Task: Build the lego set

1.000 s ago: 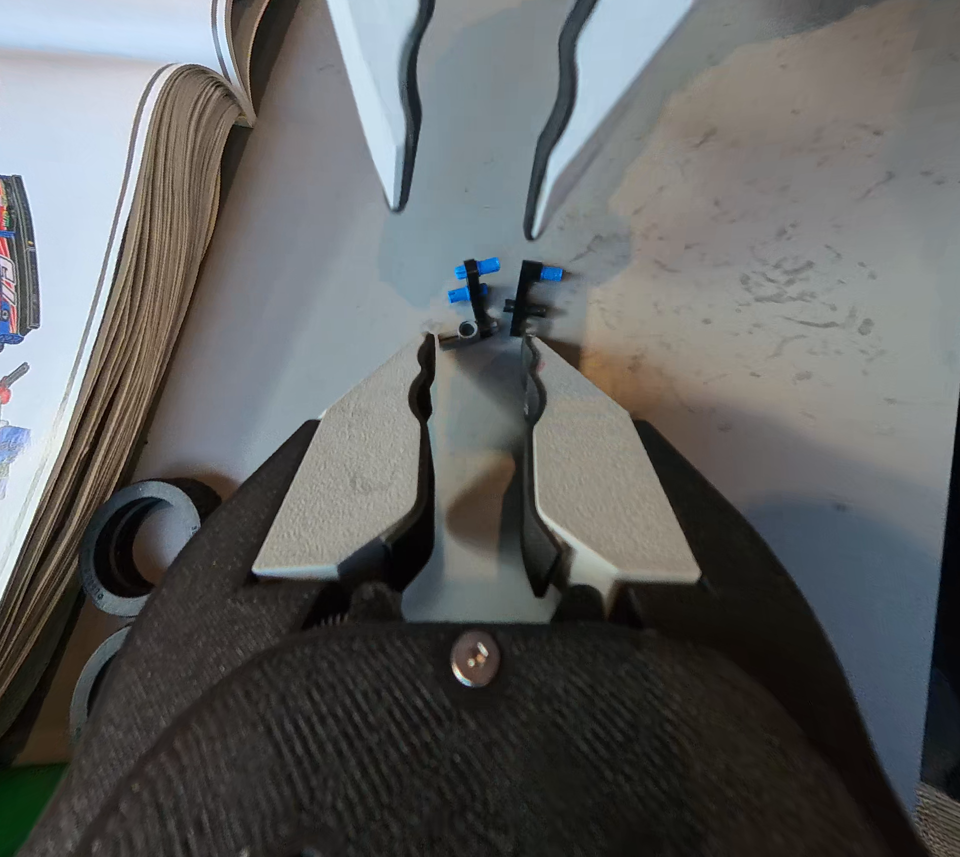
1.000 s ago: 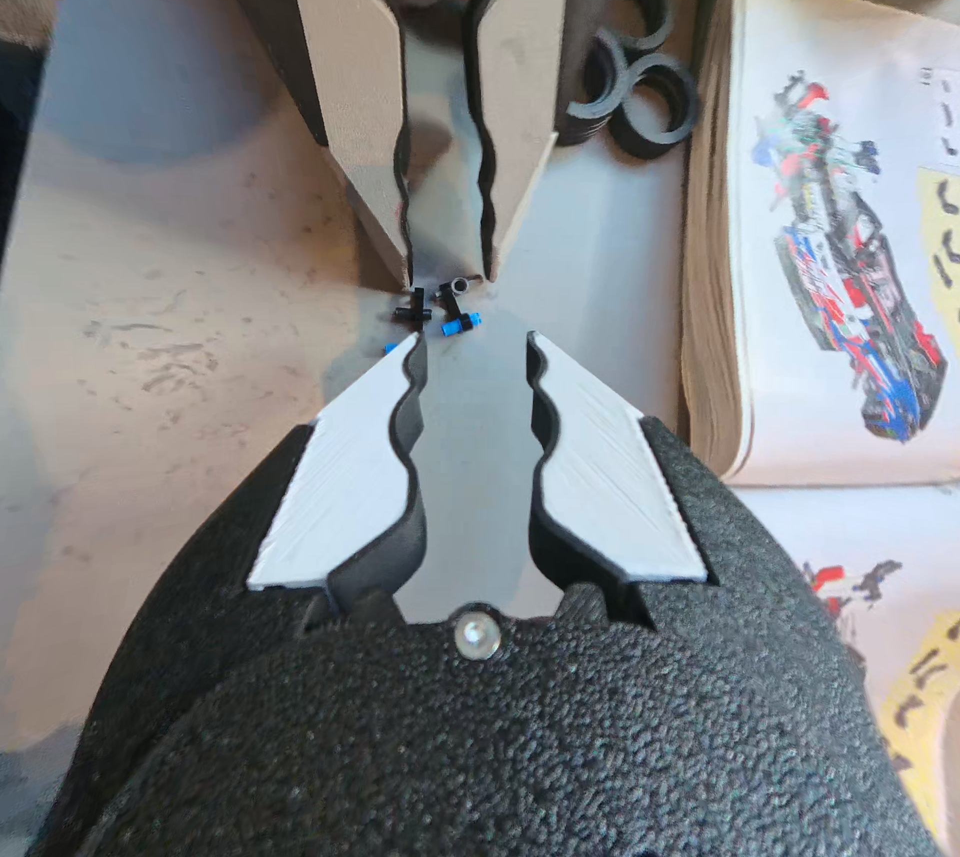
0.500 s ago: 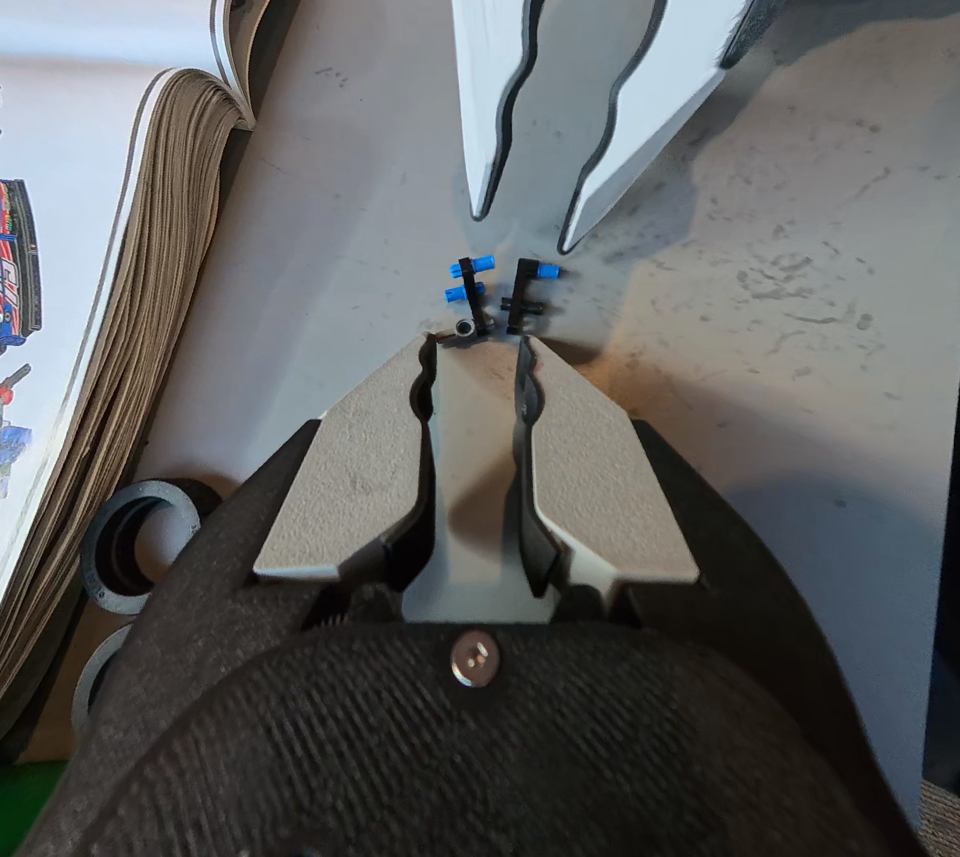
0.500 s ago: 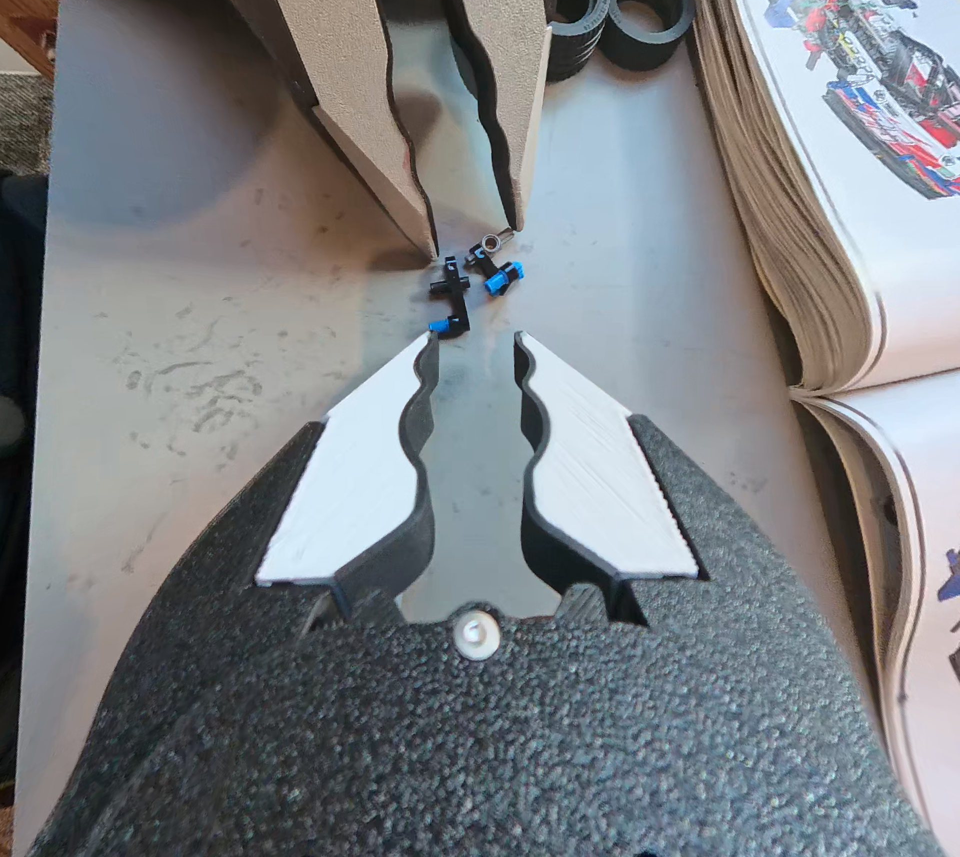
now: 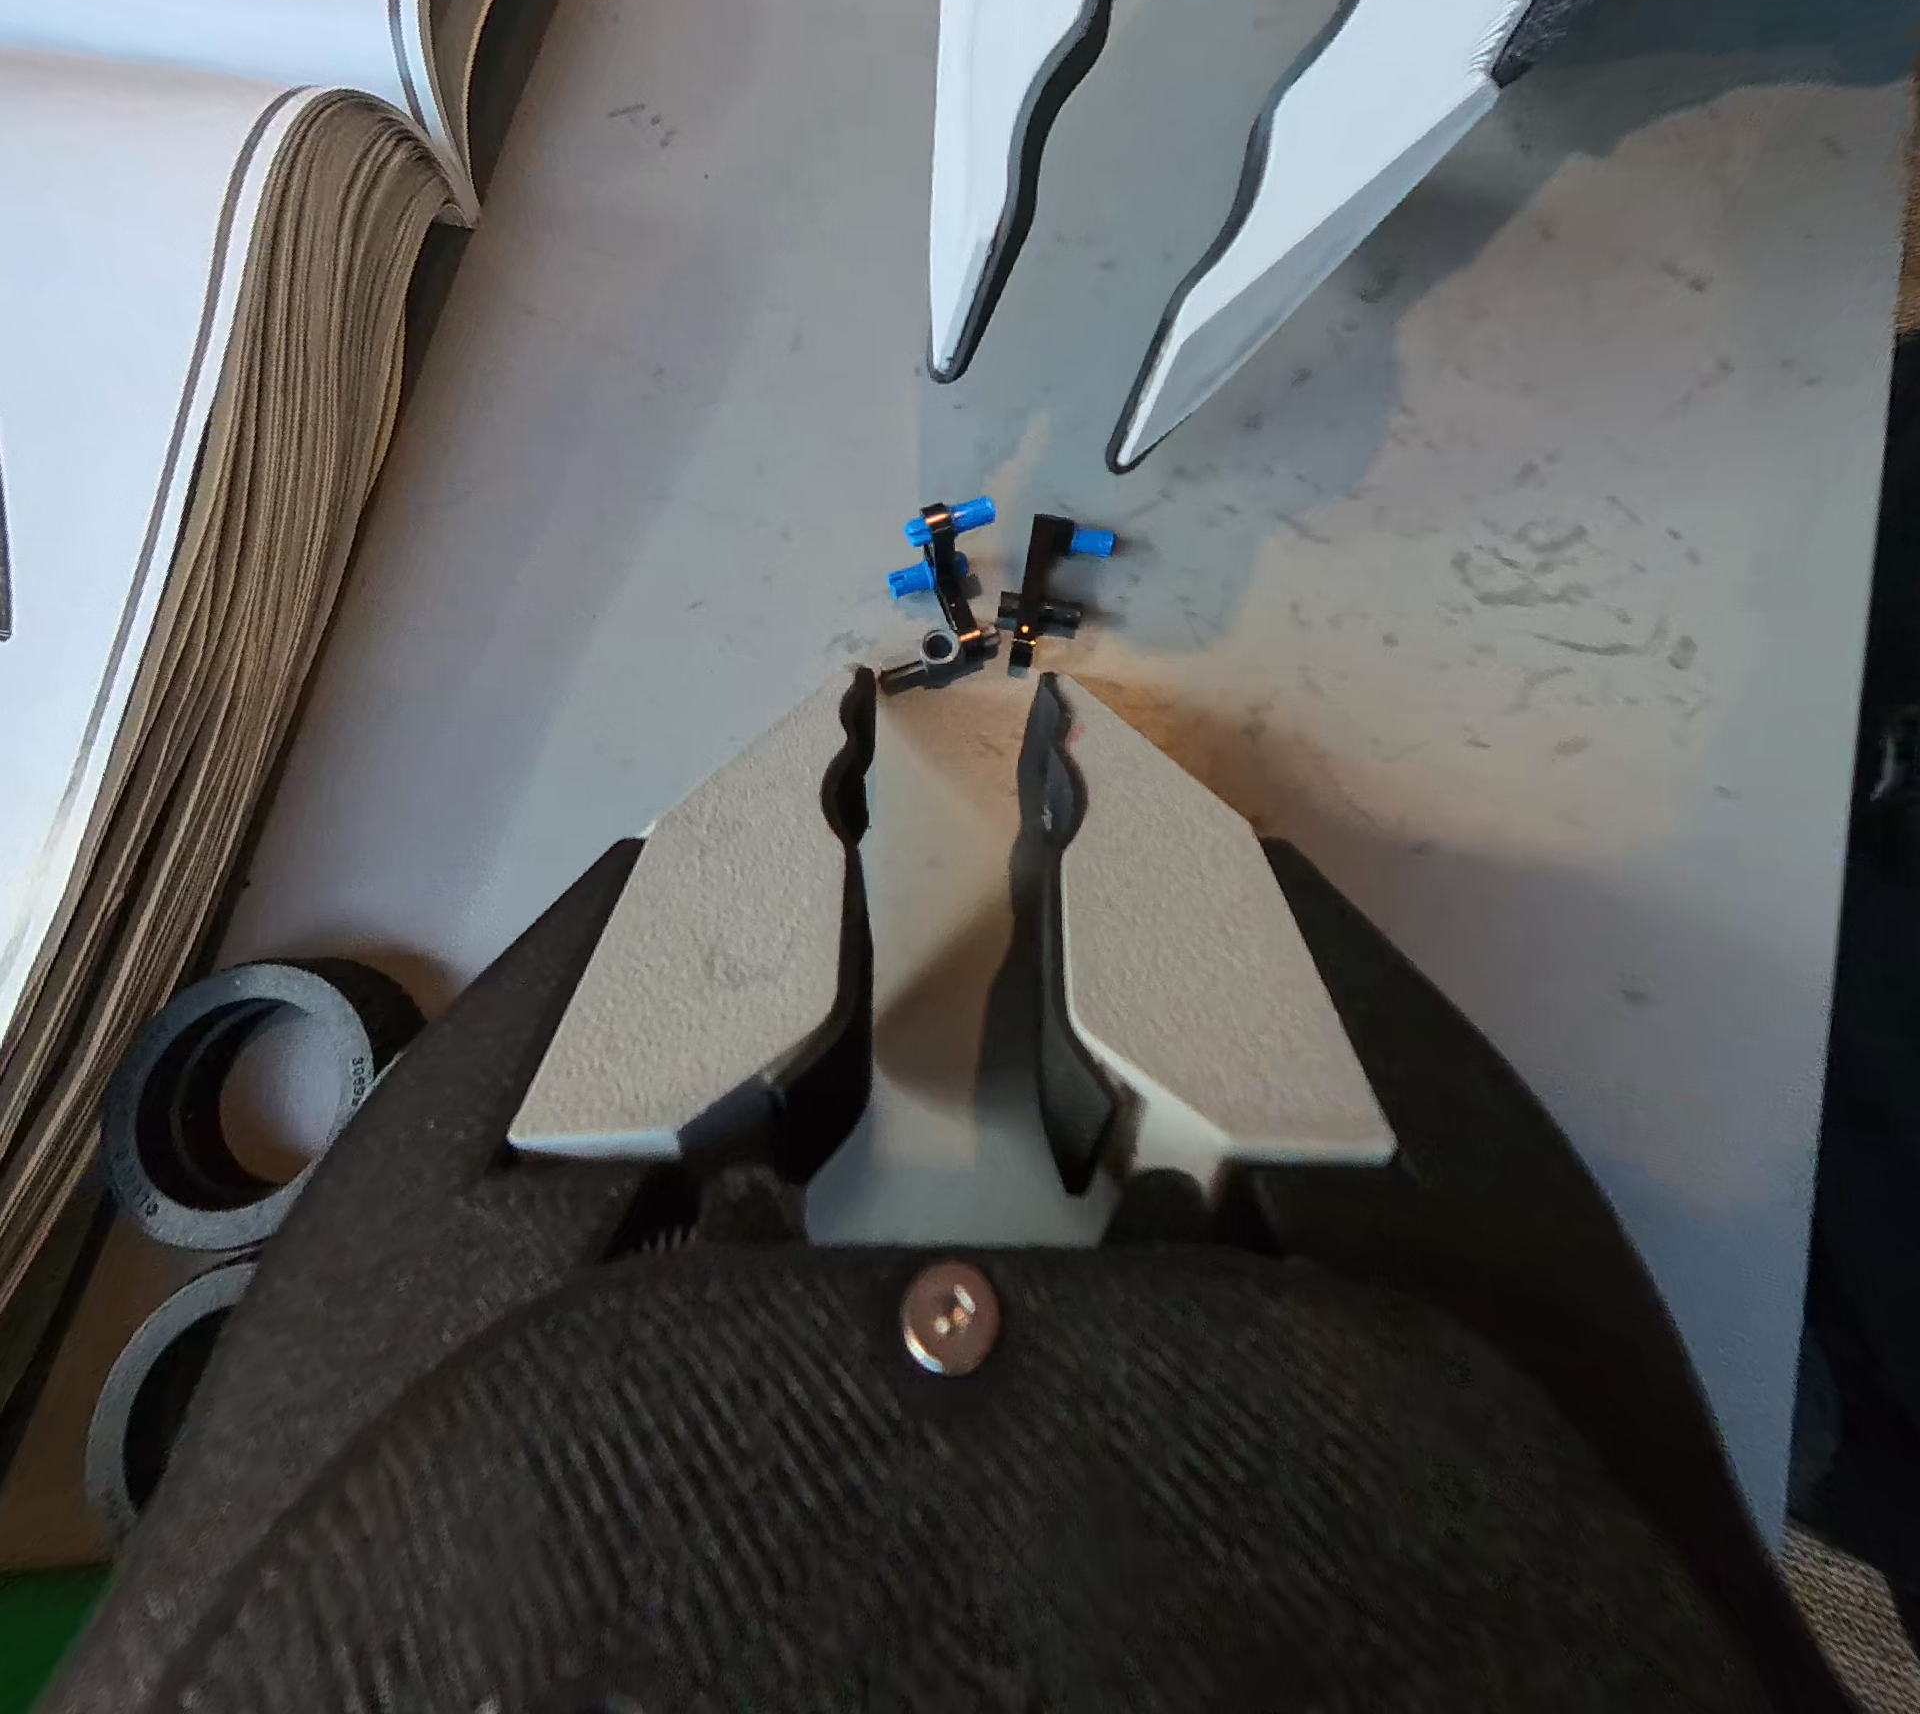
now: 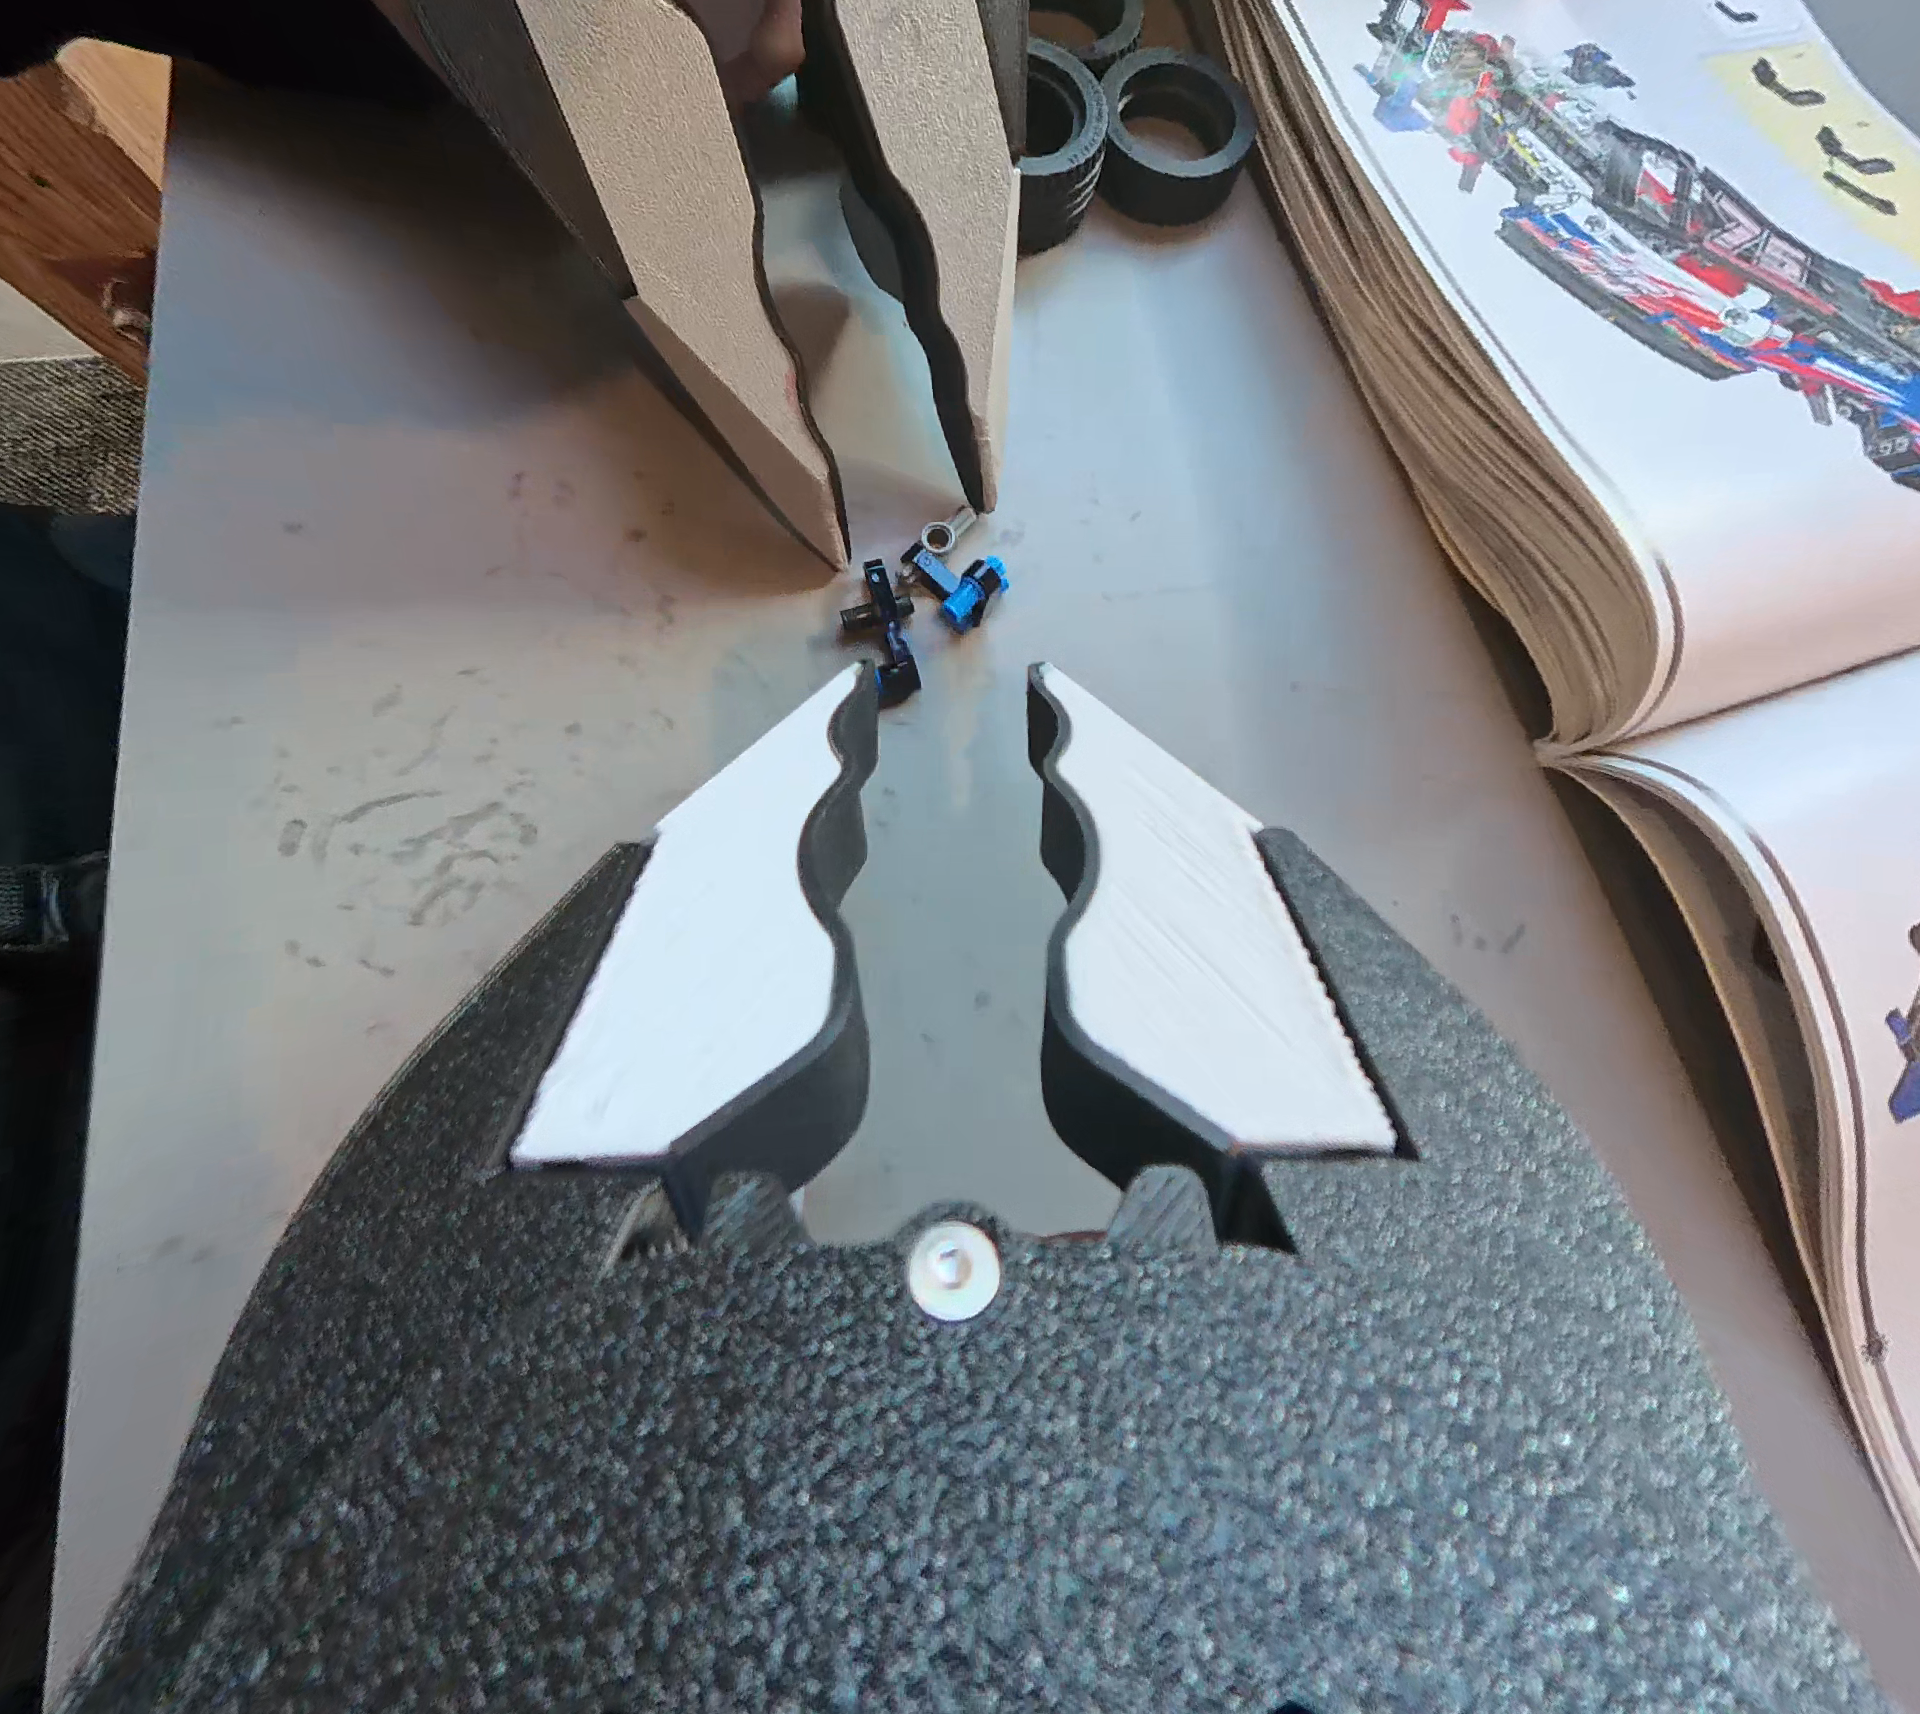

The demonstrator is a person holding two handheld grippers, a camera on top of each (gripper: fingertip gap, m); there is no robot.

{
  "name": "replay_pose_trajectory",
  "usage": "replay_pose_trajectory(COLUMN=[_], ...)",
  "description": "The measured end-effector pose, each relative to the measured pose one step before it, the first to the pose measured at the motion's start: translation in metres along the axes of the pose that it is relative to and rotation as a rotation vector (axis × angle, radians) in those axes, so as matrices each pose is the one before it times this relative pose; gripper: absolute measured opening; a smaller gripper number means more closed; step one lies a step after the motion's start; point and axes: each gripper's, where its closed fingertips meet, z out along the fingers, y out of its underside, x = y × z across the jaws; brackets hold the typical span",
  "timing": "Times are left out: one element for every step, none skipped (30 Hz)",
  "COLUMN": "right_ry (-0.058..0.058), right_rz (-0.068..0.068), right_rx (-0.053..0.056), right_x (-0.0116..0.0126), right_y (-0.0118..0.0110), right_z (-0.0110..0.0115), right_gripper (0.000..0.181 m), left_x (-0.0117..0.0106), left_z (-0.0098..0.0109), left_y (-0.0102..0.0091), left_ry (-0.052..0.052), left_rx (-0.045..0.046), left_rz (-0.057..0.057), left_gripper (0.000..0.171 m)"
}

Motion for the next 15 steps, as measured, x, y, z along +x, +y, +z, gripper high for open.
replay_pose_trajectory(right_ry=[-0.0001,-0.0023,-0.0037,0.0007,-0.0008,-0.0024,-0.0053,-0.0039,-0.0008,0.0019,0.0037,0.0052,0.0035,0.0017,0.0047], right_rz=[0.0083,0.0108,0.0107,0.0101,0.0078,0.0060,0.0017,-0.0019,-0.0012,0.0014,0.0001,-0.0002,0.0022,0.0050,0.0098], right_rx=[0.0008,0.0017,0.0026,0.0030,0.0015,-0.0019,-0.0042,-0.0055,-0.0095,-0.0131,-0.0104,-0.0043,-0.0017,-0.0023,-0.0025], right_x=[0.00049,0.00016,-0.00034,0.00021,-0.00019,-0.00049,-0.00124,-0.00120,-0.00063,-0.00003,0.00021,0.00037,0.00038,0.00051,0.00146], right_y=[-0.00011,-0.00048,-0.00080,-0.00074,-0.00056,-0.00007,0.00043,0.00072,0.00161,0.00207,0.00187,0.00093,0.00054,0.00087,0.00078], right_z=[0.00005,0.00039,0.00075,0.00093,0.00112,0.00100,0.00104,0.00110,0.00105,0.00113,0.00069,0.00034,0.00000,0.00004,-0.00008], right_gripper=[0.028,0.028,0.028,0.028,0.028,0.028,0.028,0.028,0.028,0.028,0.028,0.028,0.028,0.028,0.028], left_x=[0.00004,0.00005,0.00021,0.00007,-0.00007,0.00004,-0.00001,0.00012,0.00007,-0.00001,-0.00003,0.00007,0.00002,-0.00004,-0.00004], left_z=[-0.00001,-0.00006,0.00004,0.00000,0.00001,0.00000,0.00005,-0.00001,-0.00003,-0.00006,-0.00001,-0.00001,-0.00001,0.00000,0.00000], left_y=[-0.00003,0.00003,-0.00004,0.00001,0.00000,0.00000,-0.00005,0.00000,-0.00013,0.00003,-0.00001,-0.00001,0.00000,0.00000,0.00000], left_ry=[-0.0022,-0.0011,0.0006,0.0005,0.0002,0.0003,-0.0003,-0.0005,-0.0011,-0.0016,-0.0014,-0.0009,-0.0005,-0.0002,-0.0002], left_rx=[0.00044,0.00023,0.00005,-0.00007,-0.00007,-0.00001,0.00005,0.00010,0.00020,0.00023,0.00017,0.00018,0.00007,0.00001,0.00004], left_rz=[0.0030,0.0019,0.0012,0.0000,-0.0005,-0.0001,0.0006,0.0013,0.0020,0.0019,0.0016,0.0013,0.0006,0.0002,0.0003], left_gripper=[0.028,0.028,0.028,0.028,0.028,0.028,0.028,0.028,0.027,0.028,0.027,0.027,0.027,0.027,0.027])
